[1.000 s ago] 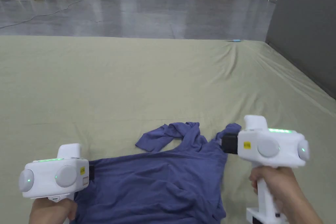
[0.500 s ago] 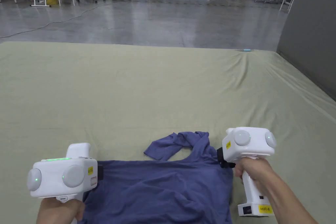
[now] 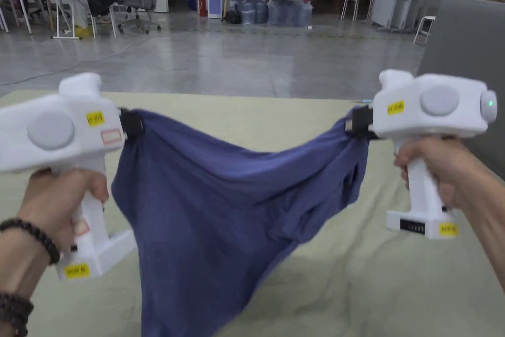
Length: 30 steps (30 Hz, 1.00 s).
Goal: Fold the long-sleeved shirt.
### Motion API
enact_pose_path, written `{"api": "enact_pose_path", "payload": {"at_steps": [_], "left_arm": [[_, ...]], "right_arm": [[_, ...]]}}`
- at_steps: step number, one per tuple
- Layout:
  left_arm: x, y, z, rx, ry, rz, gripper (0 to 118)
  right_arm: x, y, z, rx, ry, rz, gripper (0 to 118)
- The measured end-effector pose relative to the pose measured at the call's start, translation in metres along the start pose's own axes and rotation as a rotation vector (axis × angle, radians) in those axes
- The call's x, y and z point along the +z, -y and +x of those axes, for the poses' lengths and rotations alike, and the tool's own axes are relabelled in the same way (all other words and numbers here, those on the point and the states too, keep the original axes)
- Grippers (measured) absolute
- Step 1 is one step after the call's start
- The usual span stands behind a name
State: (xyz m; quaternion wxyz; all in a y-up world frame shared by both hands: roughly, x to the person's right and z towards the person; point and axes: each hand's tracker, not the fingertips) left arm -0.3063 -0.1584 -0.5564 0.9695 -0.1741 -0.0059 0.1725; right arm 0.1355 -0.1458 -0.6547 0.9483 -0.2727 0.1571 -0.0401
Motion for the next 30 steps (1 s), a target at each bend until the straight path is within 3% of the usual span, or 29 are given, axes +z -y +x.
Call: {"api": "enact_pose_path", "payload": {"at_steps": [3, 9, 13, 18, 22, 26, 30], "left_arm": [[-0.003, -0.053, 0.018, -0.043, 0.013, 0.046, 1], [-0.013, -0.144, 0.033, -0.040, -0.033, 0.124, 1], [-0.010, -0.143, 0.045, -0.070, -0.047, 0.129, 1], [-0.027, -0.102, 0.035, -0.081, -0.060, 0.063, 1], [-0.066, -0.033, 0.016, -0.124, -0.087, -0.059, 1], [-0.089, 0.036, -0.003, -0.066, -0.088, -0.178, 1], [-0.069, 0.067, -0.011, -0.080, -0.086, -0.186, 1]], "right_arm": [[0.017, -0.057, -0.014, 0.039, 0.010, 0.089, 4], [0.034, -0.146, -0.018, 0.024, 0.077, 0.161, 4], [0.036, -0.158, -0.011, 0.007, 0.102, 0.163, 4], [0.005, -0.112, 0.005, -0.027, 0.110, 0.097, 4], [-0.041, -0.044, 0.019, -0.053, 0.126, -0.012, 4], [-0.081, 0.029, 0.033, -0.104, 0.111, -0.099, 4], [-0.070, 0.074, 0.039, -0.127, 0.094, -0.095, 4]]}}
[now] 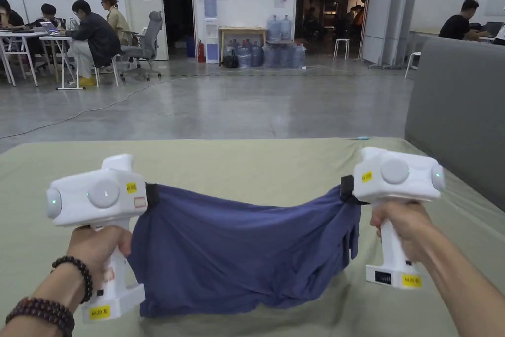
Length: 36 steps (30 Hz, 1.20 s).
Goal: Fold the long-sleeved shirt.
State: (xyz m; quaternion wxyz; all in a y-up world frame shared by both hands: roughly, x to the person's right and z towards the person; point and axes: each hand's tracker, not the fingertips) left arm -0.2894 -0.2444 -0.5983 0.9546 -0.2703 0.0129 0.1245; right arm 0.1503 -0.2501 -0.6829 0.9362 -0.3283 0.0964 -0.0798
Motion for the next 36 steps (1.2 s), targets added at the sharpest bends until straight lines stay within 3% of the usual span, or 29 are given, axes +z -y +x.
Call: {"api": "enact_pose_path", "payload": {"at_steps": [2, 5, 7, 12, 16, 20, 21, 22, 23, 24, 25, 26, 29, 30, 31, 32, 34, 36], "left_arm": [[0.023, 0.013, 0.000, -0.039, -0.019, 0.028, 1], [0.067, 0.042, -0.001, -0.070, -0.007, 0.042, 1], [0.094, 0.070, -0.006, -0.060, 0.019, 0.029, 1], [0.130, 0.174, -0.012, -0.024, -0.088, -0.051, 1], [0.130, 0.248, -0.018, 0.004, -0.146, -0.243, 1], [0.124, 0.291, -0.025, -0.060, -0.196, -0.302, 1], [0.120, 0.295, -0.029, -0.059, -0.199, -0.326, 1], [0.118, 0.297, -0.033, -0.055, -0.202, -0.335, 3], [0.116, 0.304, -0.038, -0.048, -0.199, -0.329, 16], [0.116, 0.305, -0.042, -0.030, -0.184, -0.310, 51], [0.117, 0.303, -0.045, -0.010, -0.167, -0.279, 104], [0.121, 0.299, -0.048, 0.005, -0.152, -0.252, 118], [0.129, 0.282, -0.053, 0.022, -0.145, -0.250, 116], [0.136, 0.268, -0.055, 0.046, -0.115, -0.129, 113], [0.140, 0.267, -0.053, 0.027, -0.119, -0.167, 96], [0.142, 0.257, -0.054, 0.029, -0.103, -0.146, 61], [0.143, 0.240, -0.054, 0.028, -0.088, -0.141, 33], [0.136, 0.224, -0.054, -0.010, -0.056, -0.076, 0]], "right_arm": [[0.015, 0.014, 0.010, -0.004, -0.027, 0.027, 4], [0.059, 0.057, 0.014, 0.085, -0.024, 0.046, 4], [0.083, 0.089, 0.021, 0.093, -0.021, 0.035, 4], [0.118, 0.188, 0.039, 0.074, -0.035, -0.122, 4], [0.114, 0.260, 0.048, 0.123, -0.016, -0.289, 4], [0.104, 0.306, 0.049, 0.183, 0.005, -0.400, 4], [0.101, 0.310, 0.050, 0.185, 0.005, -0.424, 6], [0.097, 0.313, 0.050, 0.188, 0.012, -0.430, 23], [0.094, 0.313, 0.050, 0.198, 0.020, -0.430, 48], [0.096, 0.310, 0.050, 0.203, 0.019, -0.420, 78], [0.100, 0.306, 0.049, 0.201, 0.019, -0.407, 104], [0.105, 0.301, 0.048, 0.198, 0.034, -0.376, 105], [0.137, 0.283, 0.048, 0.194, 0.046, -0.257, 104], [0.148, 0.274, 0.047, 0.192, 0.043, -0.219, 97], [0.156, 0.266, 0.046, 0.180, 0.046, -0.195, 67], [0.163, 0.258, 0.045, 0.153, 0.051, -0.185, 27], [0.171, 0.250, 0.044, 0.099, 0.030, -0.169, 1], [0.169, 0.247, 0.040, 0.101, 0.012, -0.161, 0]]}}
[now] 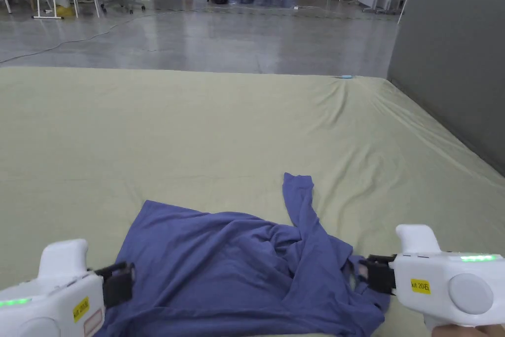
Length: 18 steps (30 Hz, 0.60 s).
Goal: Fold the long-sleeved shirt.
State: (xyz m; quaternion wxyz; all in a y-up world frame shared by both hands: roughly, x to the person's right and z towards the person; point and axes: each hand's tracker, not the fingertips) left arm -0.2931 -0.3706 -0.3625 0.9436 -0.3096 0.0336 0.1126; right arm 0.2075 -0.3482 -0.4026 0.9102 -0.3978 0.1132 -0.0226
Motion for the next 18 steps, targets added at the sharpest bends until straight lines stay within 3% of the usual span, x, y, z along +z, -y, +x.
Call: {"api": "enact_pose_path", "payload": {"at_steps": [2, 3, 5, 9, 10, 13, 18], "left_arm": [[-0.019, -0.009, 0.003, -0.070, -0.049, -0.021, 0], [-0.004, -0.005, 0.039, -0.080, -0.043, -0.013, 0], [-0.022, -0.015, 0.040, -0.072, -0.017, -0.042, 0], [-0.044, -0.036, 0.052, -0.061, 0.005, -0.035, 0], [-0.049, -0.041, 0.053, -0.063, 0.005, -0.035, 0], [-0.064, -0.056, 0.062, -0.077, 0.007, -0.045, 0], [-0.082, -0.065, 0.070, -0.091, 0.018, -0.059, 0]], "right_arm": [[-0.010, -0.002, -0.004, 0.001, 0.017, -0.026, 0], [-0.018, -0.003, -0.006, 0.046, -0.005, -0.066, 0], [-0.033, -0.009, -0.013, 0.083, -0.001, -0.096, 0], [-0.064, -0.058, -0.016, 0.074, -0.006, -0.048, 0], [-0.075, -0.074, -0.017, 0.075, -0.010, -0.045, 7], [-0.128, -0.129, -0.020, 0.066, 0.004, -0.043, 94], [-0.241, -0.193, -0.019, 0.064, 0.077, -0.166, 92]]}}
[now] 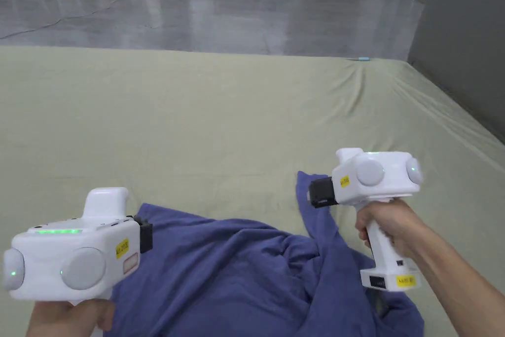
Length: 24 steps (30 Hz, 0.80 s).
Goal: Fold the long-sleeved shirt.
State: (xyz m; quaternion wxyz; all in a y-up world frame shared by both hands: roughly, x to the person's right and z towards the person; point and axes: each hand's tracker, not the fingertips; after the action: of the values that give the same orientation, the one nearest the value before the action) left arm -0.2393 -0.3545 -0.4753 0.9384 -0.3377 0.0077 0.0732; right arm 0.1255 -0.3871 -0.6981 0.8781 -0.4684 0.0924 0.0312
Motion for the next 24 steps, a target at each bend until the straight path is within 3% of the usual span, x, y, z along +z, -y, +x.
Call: {"api": "enact_pose_path", "payload": {"at_steps": [2, 3, 4, 7, 11, 12, 14, 15, 17, 21, 24], "left_arm": [[-0.009, -0.002, -0.002, 0.001, 0.012, -0.010, 0], [-0.011, -0.002, -0.002, 0.003, 0.014, -0.012, 0], [-0.012, -0.002, -0.002, 0.007, 0.010, -0.017, 0], [-0.018, -0.005, -0.006, 0.012, 0.004, -0.025, 0], [-0.023, -0.008, -0.010, 0.015, 0.003, -0.038, 0], [-0.023, -0.007, -0.010, 0.019, 0.002, -0.043, 0], [-0.024, -0.007, -0.011, 0.024, 0.006, -0.042, 0], [-0.023, -0.006, -0.010, 0.026, 0.008, -0.042, 0], [-0.022, -0.005, -0.011, 0.029, 0.017, -0.043, 0], [-0.011, -0.003, -0.009, 0.020, 0.038, -0.031, 0], [-0.001, -0.001, -0.005, 0.009, 0.039, -0.019, 0]], "right_arm": [[-0.035, -0.021, 0.003, -0.001, -0.004, -0.108, 83], [-0.051, -0.024, 0.003, -0.021, 0.034, -0.132, 71], [-0.061, -0.027, 0.004, -0.031, 0.053, -0.151, 52], [-0.090, -0.022, 0.004, -0.062, 0.085, -0.190, 42], [-0.091, -0.013, 0.002, -0.073, 0.084, -0.179, 5], [-0.086, -0.014, 0.002, -0.073, 0.083, -0.173, 0], [-0.068, -0.015, 0.003, -0.053, 0.192, -0.110, 0], [-0.053, -0.013, 0.006, -0.084, 0.091, -0.080, 0], [-0.017, -0.007, 0.008, -0.106, -0.005, -0.036, 0], [0.086, 0.023, 0.004, 0.043, -0.069, 0.122, 0], [0.156, 0.067, 0.002, 0.059, -0.169, 0.187, 0]]}}
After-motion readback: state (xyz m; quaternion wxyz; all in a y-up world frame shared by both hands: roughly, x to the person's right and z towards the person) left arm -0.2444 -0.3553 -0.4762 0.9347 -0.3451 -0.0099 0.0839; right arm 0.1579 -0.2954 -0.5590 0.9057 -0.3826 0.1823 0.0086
